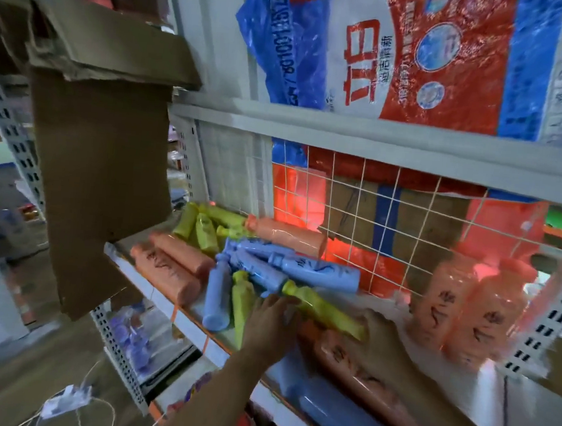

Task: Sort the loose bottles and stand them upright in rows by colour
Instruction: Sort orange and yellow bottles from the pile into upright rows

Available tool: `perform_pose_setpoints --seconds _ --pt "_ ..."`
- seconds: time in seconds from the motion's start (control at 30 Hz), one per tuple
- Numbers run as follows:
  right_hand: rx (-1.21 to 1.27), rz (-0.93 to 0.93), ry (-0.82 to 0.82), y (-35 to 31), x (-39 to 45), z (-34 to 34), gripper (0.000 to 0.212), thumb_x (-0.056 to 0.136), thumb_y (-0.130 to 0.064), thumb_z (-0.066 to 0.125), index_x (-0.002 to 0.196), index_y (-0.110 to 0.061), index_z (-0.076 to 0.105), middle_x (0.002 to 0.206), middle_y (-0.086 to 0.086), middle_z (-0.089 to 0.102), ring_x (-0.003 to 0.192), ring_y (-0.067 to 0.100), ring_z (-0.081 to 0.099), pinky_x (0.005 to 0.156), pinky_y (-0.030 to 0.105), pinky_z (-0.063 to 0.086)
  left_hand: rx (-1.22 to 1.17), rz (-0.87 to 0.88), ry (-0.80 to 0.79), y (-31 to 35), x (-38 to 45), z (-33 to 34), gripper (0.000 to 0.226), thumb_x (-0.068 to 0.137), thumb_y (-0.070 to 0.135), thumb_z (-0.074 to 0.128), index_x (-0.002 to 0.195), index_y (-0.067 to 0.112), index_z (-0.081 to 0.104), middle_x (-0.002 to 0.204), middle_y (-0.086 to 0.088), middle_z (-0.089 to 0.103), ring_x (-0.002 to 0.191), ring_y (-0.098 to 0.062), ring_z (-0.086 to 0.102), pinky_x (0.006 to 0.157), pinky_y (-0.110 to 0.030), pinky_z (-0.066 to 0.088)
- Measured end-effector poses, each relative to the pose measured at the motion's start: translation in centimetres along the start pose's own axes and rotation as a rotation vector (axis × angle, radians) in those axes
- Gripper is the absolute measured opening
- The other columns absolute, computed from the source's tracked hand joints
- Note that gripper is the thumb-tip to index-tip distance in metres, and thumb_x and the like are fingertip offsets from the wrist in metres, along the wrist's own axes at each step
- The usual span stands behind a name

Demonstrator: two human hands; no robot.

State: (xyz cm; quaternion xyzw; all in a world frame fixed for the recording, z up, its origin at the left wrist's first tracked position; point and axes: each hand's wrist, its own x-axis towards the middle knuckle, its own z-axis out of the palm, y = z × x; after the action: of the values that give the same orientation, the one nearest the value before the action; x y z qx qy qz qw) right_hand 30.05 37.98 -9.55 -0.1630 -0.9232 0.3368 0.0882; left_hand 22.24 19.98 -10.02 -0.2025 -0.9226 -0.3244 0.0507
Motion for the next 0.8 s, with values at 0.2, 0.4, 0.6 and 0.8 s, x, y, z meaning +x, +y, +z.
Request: perform_pose_setpoints --seconds 0.2,0.4,0.6,0.8 --pt "-0.167 0.139 0.034 0.9 2.3 1.9 0.064 0.064 -0.054 0.045 0.112 -0.016 0.062 0.108 0.007 0.066 0.102 0.028 0.058 0.089 0.038 0.048 0.134 0.071 -0.246 -1.5 4.1 0.9 0.052 0.081 0.043 0.039 0.131 0.034 0.052 0.134 -0.002 0.053 0.123 -0.029 0.046 0.106 -0.036 0.035" --pt "-0.153 0.219 -0.024 -1.5 5.0 3.3 0.054 0.073 -0.045 0.06 0.121 -0.021 0.056 0.117 0.003 0.063 0.107 0.023 0.058 0.091 0.038 0.047 0.204 0.069 -0.331 -3.2 6.3 1.7 0.061 0.071 0.053 0.034 0.126 0.036 0.053 0.129 0.005 0.054 0.123 -0.029 0.044 0.104 -0.039 0.031" --pt "-0.235 0.234 -0.075 -1.8 6.7 5.1 0.057 0.071 -0.038 0.066 0.126 -0.032 0.051 0.127 0.0 0.059 0.113 0.024 0.056 0.095 0.039 0.045 0.307 -0.049 -0.28 -3.2 6.5 1.4 0.047 0.091 0.033 0.047 0.136 0.024 0.04 0.138 -0.012 0.039 0.128 -0.035 0.033 0.105 -0.038 0.028" --pt "-0.254 0.222 0.016 -1.1 6.8 5.4 0.038 0.075 -0.028 0.062 0.113 -0.03 0.059 0.113 0.002 0.064 0.103 0.025 0.056 0.088 0.037 0.046 0.428 -0.075 -0.354 -1.1 6.3 1.6 0.05 0.084 0.045 0.044 0.13 0.026 0.041 0.134 -0.012 0.051 0.128 -0.032 0.043 0.105 -0.051 0.018"
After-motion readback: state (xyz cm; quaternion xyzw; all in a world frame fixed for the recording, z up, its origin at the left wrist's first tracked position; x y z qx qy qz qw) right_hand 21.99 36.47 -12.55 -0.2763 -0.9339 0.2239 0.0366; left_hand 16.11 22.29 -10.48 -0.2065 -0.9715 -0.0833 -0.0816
